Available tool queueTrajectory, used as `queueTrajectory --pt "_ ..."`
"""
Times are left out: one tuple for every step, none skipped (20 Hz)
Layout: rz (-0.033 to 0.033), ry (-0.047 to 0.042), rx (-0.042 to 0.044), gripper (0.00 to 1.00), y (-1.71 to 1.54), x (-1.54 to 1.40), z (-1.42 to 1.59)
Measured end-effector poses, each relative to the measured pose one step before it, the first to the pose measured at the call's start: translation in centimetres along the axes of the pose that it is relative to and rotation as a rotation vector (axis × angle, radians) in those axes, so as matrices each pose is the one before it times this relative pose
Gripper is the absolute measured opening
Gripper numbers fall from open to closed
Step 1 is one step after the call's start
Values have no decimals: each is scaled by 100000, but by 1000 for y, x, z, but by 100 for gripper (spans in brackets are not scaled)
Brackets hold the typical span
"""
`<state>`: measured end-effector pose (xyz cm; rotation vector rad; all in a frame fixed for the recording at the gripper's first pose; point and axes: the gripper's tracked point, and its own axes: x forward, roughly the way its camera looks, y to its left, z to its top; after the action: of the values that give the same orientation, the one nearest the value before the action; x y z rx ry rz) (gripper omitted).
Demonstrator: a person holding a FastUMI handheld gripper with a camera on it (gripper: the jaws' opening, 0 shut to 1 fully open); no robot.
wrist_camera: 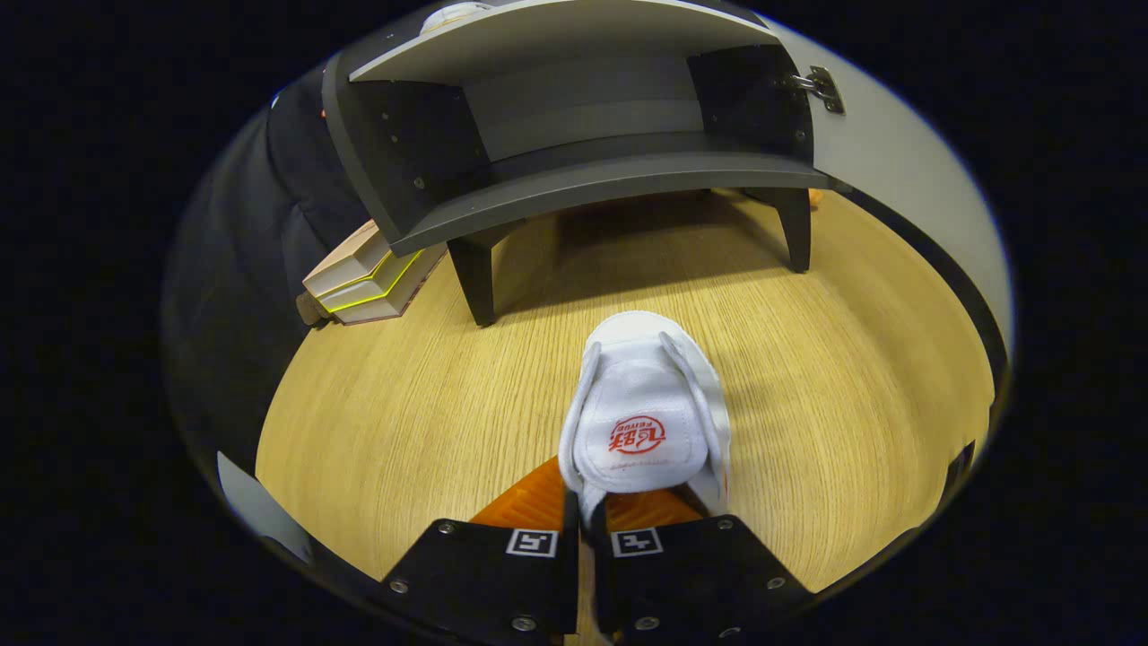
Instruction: Open the shoe cabinet door, grab the shoes and put them into the shoe cabinet, then close the shoe cabinet door.
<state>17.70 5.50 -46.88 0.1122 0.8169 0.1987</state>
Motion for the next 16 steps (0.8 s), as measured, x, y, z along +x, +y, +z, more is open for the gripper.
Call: queueTrajectory --pt "-118 -1087 -931 3 -21 -55 128" --pt "-337 -938 -1039 3 -36 -161 134" --pt "-622 -820 -1425 2 -234 -290 248" --pt "-1670 -1407 -2577 1 -439 -576 355" --pt "-119 -866 -1743 1 -107 -500 370" --pt "1459 658 -524 0 261 -708 58" --pt "678 -539 212 1 141 -611 95" --pt "425 -235 -432 1 79 -616 99" --pt "-192 -67 -289 1 -8 -681 -36" --pt "-211 -519 -548 1 6 -677 98" --pt "127 -651 -306 1 49 -775 124" --pt "220 -882 -224 1 179 -752 261" --pt "46 -899 -544 0 81 -857 392" --pt "141 -1065 -106 0 117 -778 538" --pt "127 -1100 -378 1 125 -958 461" --pt "-22 -988 315 1 151 -828 580"
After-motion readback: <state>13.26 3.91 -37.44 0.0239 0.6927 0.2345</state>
